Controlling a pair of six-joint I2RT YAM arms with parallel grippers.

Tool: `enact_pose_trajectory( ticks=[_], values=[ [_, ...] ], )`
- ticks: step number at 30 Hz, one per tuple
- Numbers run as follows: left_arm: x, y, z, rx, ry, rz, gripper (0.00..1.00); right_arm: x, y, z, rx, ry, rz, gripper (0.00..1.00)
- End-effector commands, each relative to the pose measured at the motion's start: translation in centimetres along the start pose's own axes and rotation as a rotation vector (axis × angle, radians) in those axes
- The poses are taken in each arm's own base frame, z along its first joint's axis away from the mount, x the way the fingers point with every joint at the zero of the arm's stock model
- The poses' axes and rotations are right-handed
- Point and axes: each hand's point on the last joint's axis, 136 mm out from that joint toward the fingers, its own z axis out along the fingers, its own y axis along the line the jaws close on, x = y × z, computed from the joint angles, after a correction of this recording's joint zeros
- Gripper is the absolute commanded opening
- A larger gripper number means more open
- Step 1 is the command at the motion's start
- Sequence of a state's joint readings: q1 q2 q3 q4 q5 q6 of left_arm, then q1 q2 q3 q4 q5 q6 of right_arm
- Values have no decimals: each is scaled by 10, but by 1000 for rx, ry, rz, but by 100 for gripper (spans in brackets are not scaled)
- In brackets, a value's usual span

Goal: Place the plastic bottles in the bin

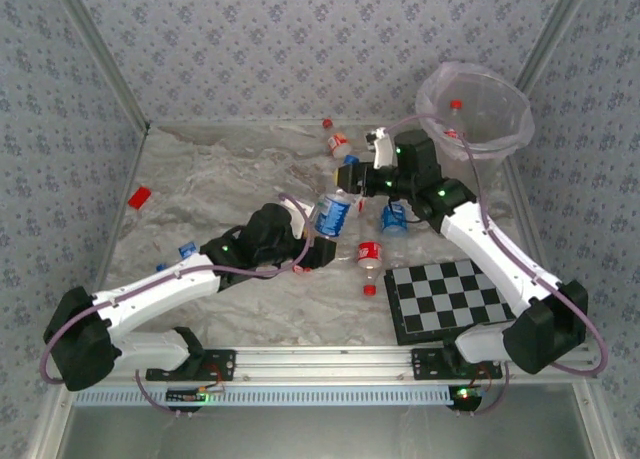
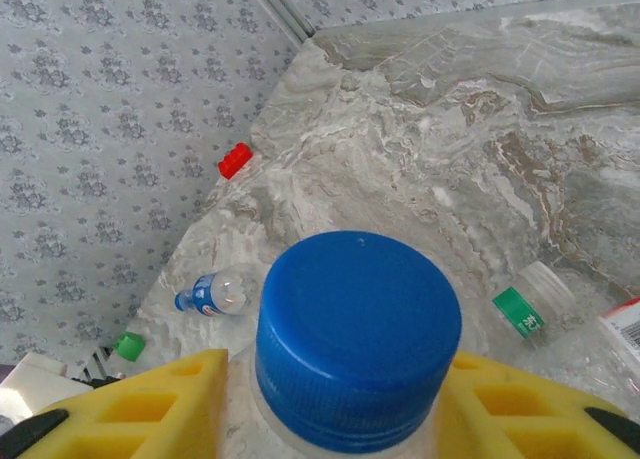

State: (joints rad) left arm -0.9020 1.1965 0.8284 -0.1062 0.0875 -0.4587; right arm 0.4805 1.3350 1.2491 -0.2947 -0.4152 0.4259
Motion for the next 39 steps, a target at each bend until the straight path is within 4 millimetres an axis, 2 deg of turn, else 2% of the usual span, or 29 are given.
enact_pose_trajectory(
  ticks=[1,5,8,11,15,16,18,21,26,30,34,39],
  values=[
    [-12,2,-12,-21,-72,-12,95,-45,6,-39,74,-109,-91,42],
    [-8,13,-22,-74,-80,-12,99,-90,-4,-83,225,-207,-165,39],
    [2,21,-26,-99,-73,-27,99,-131,-15,-134,389,-336,-194,36],
    [11,29,-31,-118,-81,-65,98,-160,-28,-187,629,-430,-274,29],
    [15,38,-45,-141,-125,-100,98,-198,-73,-249,956,-573,-274,13],
    [13,38,-49,-142,-139,-102,97,-207,-86,-260,1016,-613,-263,7],
    [11,38,-57,-142,-161,-103,97,-220,-112,-271,1084,-638,-230,1],
    [9,39,-66,-150,-172,-110,97,-231,-136,-262,1112,-622,-220,0],
    [13,46,-74,-179,-186,-127,97,-235,-171,-218,1092,-535,-222,0],
    [18,52,-76,-204,-177,-126,96,-212,-202,-180,1065,-377,-194,0],
    [20,60,-84,-257,-171,-110,96,-185,-231,-153,1060,-225,-143,0],
    [16,67,-87,-298,-180,-81,96,-160,-259,-126,1027,-60,-63,0]
  ],
)
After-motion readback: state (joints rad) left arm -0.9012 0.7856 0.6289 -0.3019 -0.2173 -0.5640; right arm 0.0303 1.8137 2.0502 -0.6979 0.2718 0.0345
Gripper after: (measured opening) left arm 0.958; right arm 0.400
